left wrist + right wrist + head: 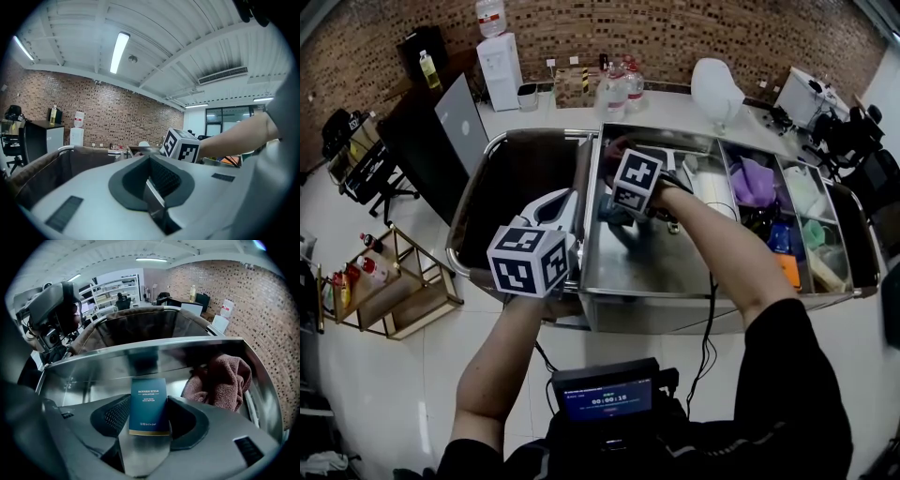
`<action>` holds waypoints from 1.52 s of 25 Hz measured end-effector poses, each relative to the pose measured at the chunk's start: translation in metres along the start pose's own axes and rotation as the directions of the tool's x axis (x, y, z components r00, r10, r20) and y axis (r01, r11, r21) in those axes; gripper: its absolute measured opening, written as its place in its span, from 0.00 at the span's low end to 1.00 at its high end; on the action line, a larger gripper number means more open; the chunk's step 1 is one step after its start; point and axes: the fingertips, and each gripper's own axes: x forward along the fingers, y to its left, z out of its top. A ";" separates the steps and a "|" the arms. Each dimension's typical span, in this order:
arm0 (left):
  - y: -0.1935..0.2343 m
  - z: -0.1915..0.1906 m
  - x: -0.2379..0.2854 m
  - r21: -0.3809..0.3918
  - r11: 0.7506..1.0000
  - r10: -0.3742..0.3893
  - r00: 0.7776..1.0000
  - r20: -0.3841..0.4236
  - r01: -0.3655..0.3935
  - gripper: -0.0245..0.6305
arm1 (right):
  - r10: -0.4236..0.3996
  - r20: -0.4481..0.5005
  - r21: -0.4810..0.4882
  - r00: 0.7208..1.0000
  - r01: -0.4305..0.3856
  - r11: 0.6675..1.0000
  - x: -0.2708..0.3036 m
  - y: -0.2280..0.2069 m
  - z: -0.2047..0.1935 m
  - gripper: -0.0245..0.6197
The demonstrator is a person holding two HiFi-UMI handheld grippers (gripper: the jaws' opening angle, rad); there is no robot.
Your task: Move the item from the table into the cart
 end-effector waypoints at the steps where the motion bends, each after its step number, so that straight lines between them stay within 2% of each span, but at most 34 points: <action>1: -0.001 0.000 0.000 -0.001 1.000 -0.002 1.000 0.004 0.002 0.04 | -0.005 0.002 -0.004 1.000 0.005 1.000 0.001 0.000 0.000 0.42; 7: -0.002 -0.004 0.003 0.013 1.000 0.003 1.000 0.002 -0.003 0.04 | -0.023 0.021 -0.026 1.000 0.023 0.999 0.003 -0.003 -0.002 0.43; 11: -0.006 -0.002 0.001 0.016 1.000 -0.006 1.000 0.000 0.006 0.04 | -0.007 0.043 -0.025 0.999 0.008 1.000 -0.003 0.004 -0.002 0.55; 16: -0.014 0.008 -0.007 0.017 1.000 -0.014 1.000 0.021 0.014 0.04 | -0.056 0.177 0.028 0.983 0.052 0.998 -0.035 0.004 0.013 0.55; 19: -0.020 0.018 -0.018 0.020 1.000 -0.017 0.998 0.055 0.016 0.04 | -0.107 0.300 0.071 0.948 0.090 0.993 -0.072 0.012 0.022 0.55; 22: -0.027 0.025 -0.032 0.025 1.000 -0.018 0.996 0.087 0.016 0.04 | -0.164 0.451 0.126 0.878 0.119 0.985 -0.123 0.026 0.033 0.55; 23: -0.032 0.027 -0.037 0.036 0.999 -0.030 0.995 0.092 0.027 0.04 | -0.180 0.499 0.144 0.848 0.123 0.982 -0.141 0.033 0.035 0.54; 24: -0.038 0.028 -0.043 0.059 0.997 -0.045 0.995 0.095 0.039 0.04 | -0.197 0.546 0.165 0.815 0.126 0.978 -0.157 0.041 0.036 0.46; 27: -0.053 0.035 -0.058 0.120 0.991 -0.075 0.990 0.121 0.061 0.04 | -0.254 0.646 0.217 0.720 0.145 0.965 -0.194 0.064 0.031 0.45; 31: -0.075 0.038 -0.075 0.122 0.988 -0.111 0.979 0.171 0.090 0.04 | -0.325 0.690 0.254 0.647 0.203 0.945 -0.224 0.099 0.005 0.45; 33: -0.090 0.037 -0.081 0.135 0.987 -0.115 0.975 0.190 0.090 0.04 | -0.379 0.705 0.295 0.600 0.238 0.925 -0.244 0.119 -0.016 0.45; 35: -0.104 0.033 -0.087 0.129 0.988 -0.113 0.973 0.199 0.088 0.04 | -0.439 0.725 0.347 0.530 0.270 0.898 -0.268 0.137 -0.039 0.42; 36: -0.111 0.030 -0.089 0.116 0.989 -0.113 0.973 0.200 0.091 0.04 | -0.469 0.736 0.377 0.488 0.280 0.883 -0.282 0.146 -0.052 0.34; 38: -0.129 0.023 -0.096 0.091 0.992 -0.105 0.974 0.200 0.089 0.04 | -0.517 0.749 0.430 0.414 0.289 0.855 -0.306 0.163 -0.084 0.34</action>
